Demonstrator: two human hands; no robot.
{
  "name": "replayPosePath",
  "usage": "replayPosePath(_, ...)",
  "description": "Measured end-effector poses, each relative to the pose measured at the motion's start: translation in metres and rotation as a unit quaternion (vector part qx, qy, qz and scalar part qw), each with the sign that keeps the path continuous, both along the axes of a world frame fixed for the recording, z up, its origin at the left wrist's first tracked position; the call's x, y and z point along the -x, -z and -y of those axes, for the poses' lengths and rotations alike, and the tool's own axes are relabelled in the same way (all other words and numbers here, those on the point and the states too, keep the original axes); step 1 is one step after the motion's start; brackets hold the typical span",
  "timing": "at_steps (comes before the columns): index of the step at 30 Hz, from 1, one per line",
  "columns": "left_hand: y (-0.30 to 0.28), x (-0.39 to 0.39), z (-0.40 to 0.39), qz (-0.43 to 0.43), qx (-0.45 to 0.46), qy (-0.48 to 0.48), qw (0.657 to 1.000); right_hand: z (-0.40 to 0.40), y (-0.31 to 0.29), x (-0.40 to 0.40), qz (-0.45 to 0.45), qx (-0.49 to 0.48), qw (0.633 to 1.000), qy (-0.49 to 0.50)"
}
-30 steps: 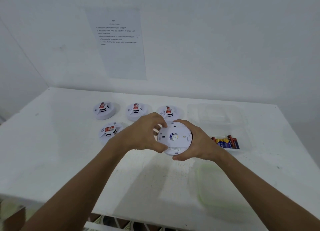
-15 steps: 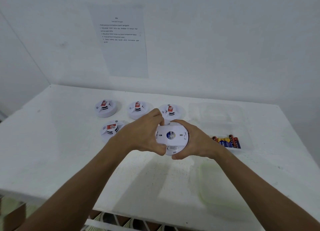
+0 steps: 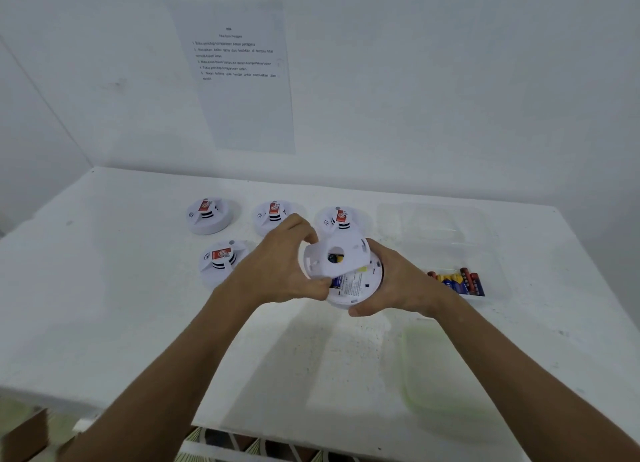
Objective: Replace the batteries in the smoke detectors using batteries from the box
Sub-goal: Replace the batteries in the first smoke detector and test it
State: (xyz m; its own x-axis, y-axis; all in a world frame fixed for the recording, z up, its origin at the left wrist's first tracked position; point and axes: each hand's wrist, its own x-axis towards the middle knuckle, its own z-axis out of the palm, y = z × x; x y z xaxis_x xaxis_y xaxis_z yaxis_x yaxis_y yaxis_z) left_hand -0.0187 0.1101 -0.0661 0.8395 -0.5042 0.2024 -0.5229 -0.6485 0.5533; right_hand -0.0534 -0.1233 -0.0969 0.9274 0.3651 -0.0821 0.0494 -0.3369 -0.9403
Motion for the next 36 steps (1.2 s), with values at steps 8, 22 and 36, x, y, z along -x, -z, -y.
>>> replayPosePath(8, 0.057, -0.005, -0.044, -0.045, 0.042, -0.141, 0.988, 0.021, -0.005, 0.005, 0.010, 0.013, 0.999, 0.028)
replayPosePath(22, 0.099, -0.002, -0.051, -0.037, -0.047, -0.047, 0.997, 0.005, -0.003, 0.026, -0.004, 0.006, 0.997, 0.072)
replayPosePath(36, -0.030, -0.011, 0.056, -0.034, -0.073, 0.176, 0.981, 0.045, -0.026, 0.024, 0.038, 0.024, 0.998, 0.038)
